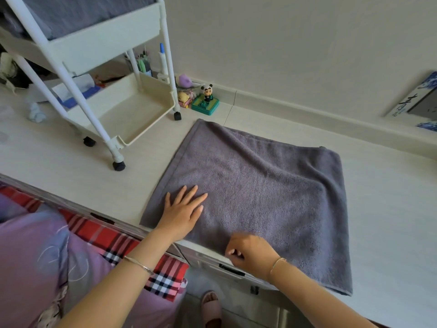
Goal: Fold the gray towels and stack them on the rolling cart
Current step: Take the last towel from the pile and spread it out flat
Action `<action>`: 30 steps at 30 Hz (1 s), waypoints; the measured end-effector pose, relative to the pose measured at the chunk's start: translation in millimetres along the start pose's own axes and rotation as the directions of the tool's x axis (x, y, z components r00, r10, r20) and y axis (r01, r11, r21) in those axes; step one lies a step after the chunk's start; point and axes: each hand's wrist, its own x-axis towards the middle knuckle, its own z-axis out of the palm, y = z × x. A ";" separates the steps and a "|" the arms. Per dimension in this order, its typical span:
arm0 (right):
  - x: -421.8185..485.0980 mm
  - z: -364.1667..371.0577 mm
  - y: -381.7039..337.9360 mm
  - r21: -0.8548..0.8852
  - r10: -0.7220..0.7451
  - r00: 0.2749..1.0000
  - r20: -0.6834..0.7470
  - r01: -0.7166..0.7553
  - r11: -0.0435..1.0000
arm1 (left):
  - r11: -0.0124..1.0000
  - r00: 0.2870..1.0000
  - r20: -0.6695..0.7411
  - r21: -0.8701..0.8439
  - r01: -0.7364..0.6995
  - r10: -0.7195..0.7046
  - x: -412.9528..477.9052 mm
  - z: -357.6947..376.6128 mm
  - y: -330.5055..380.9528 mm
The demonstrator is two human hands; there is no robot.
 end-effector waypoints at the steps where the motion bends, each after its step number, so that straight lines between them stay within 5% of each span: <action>1: 0.6 1.1 1.3 0.003 0.040 0.998 0.058 -0.040 0.999 | 1.000 1.000 -0.006 0.020 0.011 -0.011 -0.3 1.4 -0.9; 3: 5.4 -5.5 1.3 0.084 0.099 0.995 0.031 -0.101 0.991 | 0.999 0.998 -0.051 0.017 0.036 -0.035 1.7 2.8 2.1; 7: 23.0 -20.1 20.6 0.106 0.180 0.927 -0.330 -0.153 0.982 | 1.000 0.993 -0.115 -0.002 -0.006 0.006 17.3 2.5 29.7; 16: -5.4 -41.7 110.2 -0.224 0.517 0.799 -0.308 -0.589 0.776 | 0.998 0.980 -0.193 0.027 0.056 -0.050 52.9 27.6 63.8; 20: -36.2 -55.1 131.4 -0.118 0.645 0.666 -0.376 -0.724 0.679 | 0.998 0.973 -0.222 0.011 0.058 -0.054 58.6 24.6 63.9; 26: -42.0 -82.8 142.7 0.177 0.625 0.637 -0.452 -0.622 0.763 | 0.993 0.959 -0.263 -0.083 0.084 -0.103 91.7 3.9 87.6; 30: -35.1 -120.6 161.9 0.275 0.604 0.632 -0.485 -0.545 0.792 | 0.996 0.970 -0.245 -0.089 -0.028 0.005 127.8 -13.4 109.6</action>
